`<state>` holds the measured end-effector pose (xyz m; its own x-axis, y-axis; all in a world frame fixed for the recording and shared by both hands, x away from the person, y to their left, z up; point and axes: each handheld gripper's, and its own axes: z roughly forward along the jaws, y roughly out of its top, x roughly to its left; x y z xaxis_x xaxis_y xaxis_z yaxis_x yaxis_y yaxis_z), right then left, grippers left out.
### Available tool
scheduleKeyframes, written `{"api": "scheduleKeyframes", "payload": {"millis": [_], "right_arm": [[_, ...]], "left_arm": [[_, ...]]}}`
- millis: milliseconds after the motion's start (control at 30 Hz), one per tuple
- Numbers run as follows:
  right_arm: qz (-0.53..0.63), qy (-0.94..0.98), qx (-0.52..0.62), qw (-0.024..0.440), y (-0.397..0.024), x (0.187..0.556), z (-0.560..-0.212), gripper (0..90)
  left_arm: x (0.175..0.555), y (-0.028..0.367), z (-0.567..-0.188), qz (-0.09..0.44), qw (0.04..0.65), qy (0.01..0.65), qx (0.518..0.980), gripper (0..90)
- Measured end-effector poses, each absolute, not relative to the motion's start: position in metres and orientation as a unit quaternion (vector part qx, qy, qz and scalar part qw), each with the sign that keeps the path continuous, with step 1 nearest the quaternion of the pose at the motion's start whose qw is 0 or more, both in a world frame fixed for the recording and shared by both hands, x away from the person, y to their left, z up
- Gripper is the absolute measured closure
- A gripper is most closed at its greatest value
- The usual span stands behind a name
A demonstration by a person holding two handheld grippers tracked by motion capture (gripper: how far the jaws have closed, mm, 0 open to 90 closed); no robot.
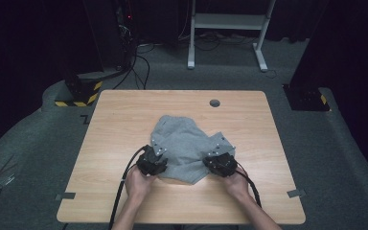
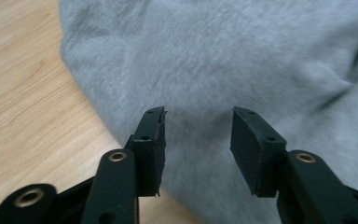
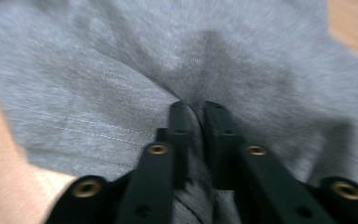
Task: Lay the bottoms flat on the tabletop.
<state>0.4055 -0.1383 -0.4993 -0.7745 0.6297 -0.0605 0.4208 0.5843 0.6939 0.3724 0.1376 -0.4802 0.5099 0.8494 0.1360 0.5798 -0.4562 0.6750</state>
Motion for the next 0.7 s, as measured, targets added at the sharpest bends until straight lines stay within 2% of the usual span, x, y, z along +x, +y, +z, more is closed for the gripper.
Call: {"api": "scheduleKeyframes", "payload": {"millis": [167, 400, 467, 500, 600, 633, 700], "right_arm": [[0.375, 0.869, 0.285, 0.150, -0.151, 0.394, -0.488, 69.1], [0.363, 0.880, 0.278, 0.128, -0.141, 0.393, -0.500, 52.9], [0.354, 0.885, 0.276, 0.122, -0.135, 0.394, -0.505, 51.7], [0.344, 0.889, 0.275, 0.122, -0.133, 0.395, -0.508, 55.2], [0.331, 0.894, 0.273, 0.128, -0.132, 0.395, -0.510, 74.5], [0.335, 0.894, 0.272, 0.119, -0.134, 0.396, -0.508, 80.6], [0.336, 0.897, 0.264, 0.114, -0.136, 0.394, -0.506, 84.2]], "left_arm": [[0.340, 0.150, -0.474, 0.209, 0.340, 0.431, 0.809, 49.4], [0.333, 0.136, -0.506, 0.184, 0.313, 0.419, 0.832, 44.2], [0.336, 0.132, -0.511, 0.195, 0.313, 0.416, 0.831, 45.3], [0.338, 0.132, -0.511, 0.192, 0.313, 0.418, 0.831, 54.2], [0.341, 0.135, -0.504, 0.179, 0.321, 0.411, 0.834, 76.5], [0.341, 0.135, -0.500, 0.180, 0.321, 0.407, 0.836, 82.1], [0.340, 0.138, -0.492, 0.181, 0.323, 0.401, 0.838, 87.0]]}}
